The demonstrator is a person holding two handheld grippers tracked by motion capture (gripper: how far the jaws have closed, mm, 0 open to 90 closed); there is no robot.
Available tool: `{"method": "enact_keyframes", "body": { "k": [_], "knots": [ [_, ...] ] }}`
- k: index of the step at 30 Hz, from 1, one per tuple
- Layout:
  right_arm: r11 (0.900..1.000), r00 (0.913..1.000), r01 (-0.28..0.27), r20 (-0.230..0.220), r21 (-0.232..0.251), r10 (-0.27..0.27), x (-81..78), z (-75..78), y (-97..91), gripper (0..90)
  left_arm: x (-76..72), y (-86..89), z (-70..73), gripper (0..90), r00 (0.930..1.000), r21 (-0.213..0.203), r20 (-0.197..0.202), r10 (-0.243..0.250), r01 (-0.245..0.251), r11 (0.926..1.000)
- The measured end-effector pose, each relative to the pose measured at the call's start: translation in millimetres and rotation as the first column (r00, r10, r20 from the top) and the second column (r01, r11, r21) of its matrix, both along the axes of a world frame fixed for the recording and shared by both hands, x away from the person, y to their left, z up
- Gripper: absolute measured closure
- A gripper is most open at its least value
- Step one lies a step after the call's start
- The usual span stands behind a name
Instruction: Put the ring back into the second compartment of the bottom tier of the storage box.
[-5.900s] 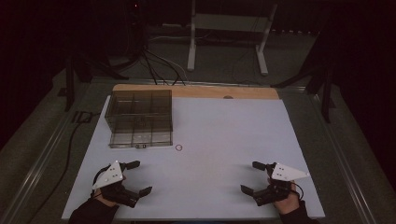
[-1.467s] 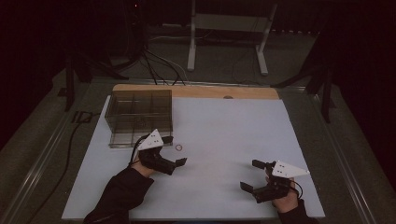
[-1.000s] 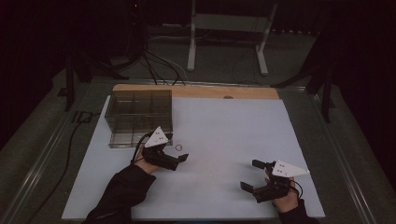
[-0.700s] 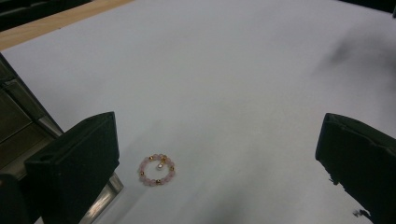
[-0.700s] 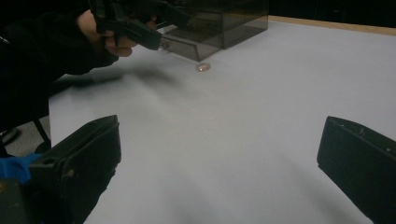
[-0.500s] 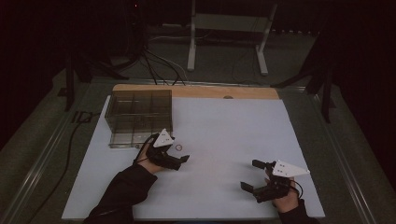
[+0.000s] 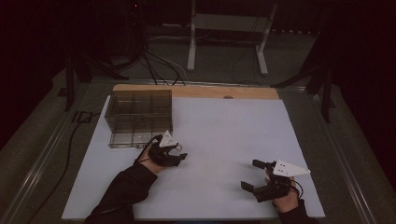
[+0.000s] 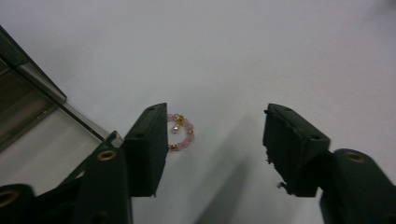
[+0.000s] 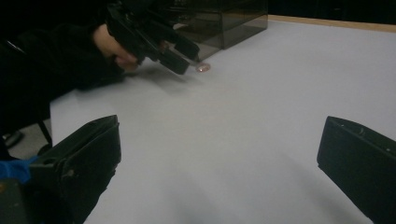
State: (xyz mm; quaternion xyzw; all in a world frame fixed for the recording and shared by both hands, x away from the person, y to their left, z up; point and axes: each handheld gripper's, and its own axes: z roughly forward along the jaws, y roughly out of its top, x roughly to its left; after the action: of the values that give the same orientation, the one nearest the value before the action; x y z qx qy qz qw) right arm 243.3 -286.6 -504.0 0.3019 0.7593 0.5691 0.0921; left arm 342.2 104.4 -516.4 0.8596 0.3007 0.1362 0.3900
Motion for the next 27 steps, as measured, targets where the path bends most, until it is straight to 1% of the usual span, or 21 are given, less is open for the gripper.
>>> {"method": "enact_keyframes", "body": {
  "k": [2,3,5,6,7,8,9,10,11,12,14,15,16,18,19,20,21,23,25,27],
  "knots": [
    [1.0,1.0,0.006,0.001,0.0,-0.006,0.1,0.0,-0.7,0.0,0.7,-0.1,-0.5,49.9,0.9995,0.013,0.029,-0.013,0.012,0.9998],
    [1.0,1.0,0.006,0.001,0.0,-0.006,-0.3,0.2,-0.9,0.0,1.4,-0.5,-1.1,51.2,0.9991,0.02,0.037,-0.018,0.018,0.9996],
    [1.0,1.0,0.006,0.005,-0.001,-0.006,-0.5,0.4,-0.8,0.0,1.4,-0.5,-1.1,52.2,0.9991,0.02,0.037,-0.018,0.018,0.9996],
    [1.0,1.0,0.003,0.005,-0.008,-0.003,-0.3,0.0,-0.1,0.0,4.7,-2.0,-3.7,55.0,0.999,0.042,0.042,-0.017,0.015,0.999],
    [1.0,1.0,0.003,0.004,-0.009,-0.003,-0.3,-0.2,0.3,0.0,5.3,-2.5,-4.6,57.8,0.9988,0.039,0.043,-0.021,0.02,0.9991],
    [0.9999,1.0,0.002,0.004,-0.011,-0.002,-0.5,-0.1,0.7,0.0,6.3,-3.7,-5.5,58.4,0.9989,0.046,0.042,-0.02,0.018,0.9988],
    [0.9999,1.0,0.002,0.007,-0.015,-0.002,-0.8,0.2,1.0,0.0,7.6,-4.8,-6.5,60.2,0.9991,0.052,0.032,-0.026,0.024,0.9983],
    [0.9999,1.0,0.002,0.009,-0.016,-0.002,-1.0,0.1,1.3,0.0,9.2,-6.0,-7.5,60.6,0.9995,0.066,0.024,-0.021,0.019,0.9976],
    [0.9998,1.0,0.0,0.006,-0.018,0.0,-1.0,0.0,1.5,0.0,10.7,-6.2,-8.4,61.6,0.9996,0.065,0.017,-0.023,0.022,0.9976],
    [0.9998,1.0,0.0,0.004,-0.019,0.0,-0.8,-0.2,1.4,0.0,12.2,-6.5,-9.5,62.4,0.9997,0.064,0.004,-0.024,0.023,0.9977],
    [0.9999,1.0,0.0,0.001,-0.014,0.0,-0.8,-0.1,1.1,0.0,16.2,-4.8,-9.7,63.8,0.9993,0.043,-0.027,-0.027,0.028,0.9987],
    [0.9999,1.0,0.001,0.004,-0.011,-0.001,-0.9,0.0,0.9,0.0,17.5,-4.2,-9.9,65.0,0.9992,0.042,-0.028,-0.027,0.028,0.9987],
    [0.9999,1.0,0.0,0.003,-0.011,0.0,-0.9,-0.1,0.9,0.0,18.7,-3.6,-9.8,66.3,0.9989,0.036,-0.039,-0.025,0.026,0.999],
    [0.9999,1.0,0.0,-0.001,-0.015,0.0,-0.4,-0.7,1.0,0.0,20.6,-2.4,-9.8,69.7,0.9987,0.033,-0.046,-0.022,0.023,0.9992],
    [0.9999,1.0,0.0,-0.003,-0.014,0.0,-0.4,-0.7,1.2,0.0,21.1,-1.7,-9.8,71.5,0.9987,0.03,-0.049,-0.012,0.014,0.9995],
    [0.9999,1.0,0.0,0.0,-0.013,0.0,-0.7,-0.4,1.5,0.0,21.0,-1.7,-9.8,74.0,0.9988,0.031,-0.047,-0.009,0.01,0.9995],
    [0.9999,1.0,-0.001,0.0,-0.014,0.001,-1.0,-0.2,1.7,0.0,20.7,-1.8,-9.6,74.6,0.9989,0.038,-0.045,-0.01,0.011,0.9992],
    [0.9998,1.0,0.0,0.002,-0.019,0.0,-1.1,-0.3,1.9,0.0,20.2,-1.6,-8.9,80.3,0.9988,0.045,-0.049,-0.004,0.007,0.999],
    [0.9999,1.0,-0.001,-0.001,-0.013,0.001,-1.2,-0.1,1.5,0.0,19.6,-1.0,-9.0,83.7,0.9985,0.038,-0.055,-0.003,0.005,0.9992],
    [1.0,1.0,-0.001,-0.003,-0.008,0.001,-0.8,-0.3,0.9,0.0,20.5,-0.1,-8.4,84.9,0.9977,0.038,-0.067,-0.006,0.008,0.9992]
  ]
}}
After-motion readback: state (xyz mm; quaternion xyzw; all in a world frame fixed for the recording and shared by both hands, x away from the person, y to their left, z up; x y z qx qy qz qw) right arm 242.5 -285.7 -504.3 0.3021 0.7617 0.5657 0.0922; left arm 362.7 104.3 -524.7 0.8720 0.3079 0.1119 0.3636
